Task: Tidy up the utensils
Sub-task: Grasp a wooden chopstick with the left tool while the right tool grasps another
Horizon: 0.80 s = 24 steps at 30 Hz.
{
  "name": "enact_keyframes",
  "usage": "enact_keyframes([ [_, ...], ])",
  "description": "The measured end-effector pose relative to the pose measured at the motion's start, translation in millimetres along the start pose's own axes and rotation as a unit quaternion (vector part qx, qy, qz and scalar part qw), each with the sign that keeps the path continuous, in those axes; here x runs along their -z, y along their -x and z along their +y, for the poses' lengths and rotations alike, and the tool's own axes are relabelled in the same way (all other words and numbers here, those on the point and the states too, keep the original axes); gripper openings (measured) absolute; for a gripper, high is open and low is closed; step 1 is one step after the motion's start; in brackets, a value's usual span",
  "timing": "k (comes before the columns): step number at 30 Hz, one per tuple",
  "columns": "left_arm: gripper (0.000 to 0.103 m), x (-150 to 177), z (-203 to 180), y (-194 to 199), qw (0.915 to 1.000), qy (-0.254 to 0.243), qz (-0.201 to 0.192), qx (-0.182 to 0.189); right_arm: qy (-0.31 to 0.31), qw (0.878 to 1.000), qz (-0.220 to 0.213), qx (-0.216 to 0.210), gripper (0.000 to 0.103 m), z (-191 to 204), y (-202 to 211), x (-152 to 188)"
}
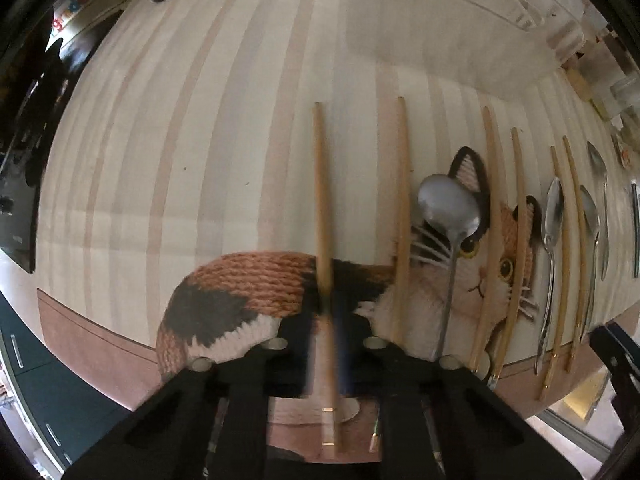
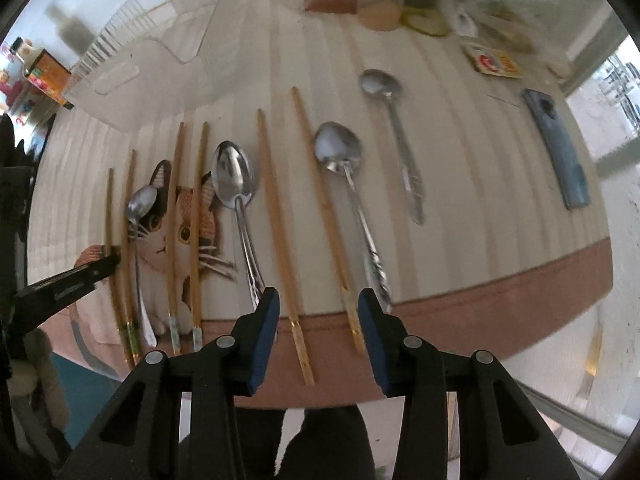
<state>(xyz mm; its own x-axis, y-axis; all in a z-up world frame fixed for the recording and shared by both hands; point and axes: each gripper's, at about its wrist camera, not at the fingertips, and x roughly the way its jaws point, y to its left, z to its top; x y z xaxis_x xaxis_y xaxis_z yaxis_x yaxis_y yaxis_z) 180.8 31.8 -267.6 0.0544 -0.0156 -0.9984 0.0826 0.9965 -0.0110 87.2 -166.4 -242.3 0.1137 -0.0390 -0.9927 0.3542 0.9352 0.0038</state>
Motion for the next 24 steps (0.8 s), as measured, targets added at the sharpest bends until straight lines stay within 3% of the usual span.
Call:
enact_keyframes([
  [6, 0.005, 11.0, 15.0, -0.2, 0.9998, -0.02, -0.001, -0.008, 0.013, 1.0, 0.011, 0.008, 0.041, 14.9, -30.2, -14.3],
  [13, 0.005, 26.9, 21.9, 0.9, 0.9996, -0.026, -0.006, -0.009, 0.029, 0.999, 0.023, 0.035, 0.013, 24.9, -48.3, -16.6],
  [21, 0.005, 15.5, 21.6, 2.7, 0.9994, -0.032, 0.001, -0.009, 0.003, 0.998, 0.054, 0.032, 0.011, 14.5, -46.2, 3.5],
  [24, 0.007, 5.6, 26.0, 3.2, 0.9996, -0.029, 0.007, -0.001, -0.016, 0.998, 0.057, 0.013, 0.011, 7.2, -46.7, -8.9],
])
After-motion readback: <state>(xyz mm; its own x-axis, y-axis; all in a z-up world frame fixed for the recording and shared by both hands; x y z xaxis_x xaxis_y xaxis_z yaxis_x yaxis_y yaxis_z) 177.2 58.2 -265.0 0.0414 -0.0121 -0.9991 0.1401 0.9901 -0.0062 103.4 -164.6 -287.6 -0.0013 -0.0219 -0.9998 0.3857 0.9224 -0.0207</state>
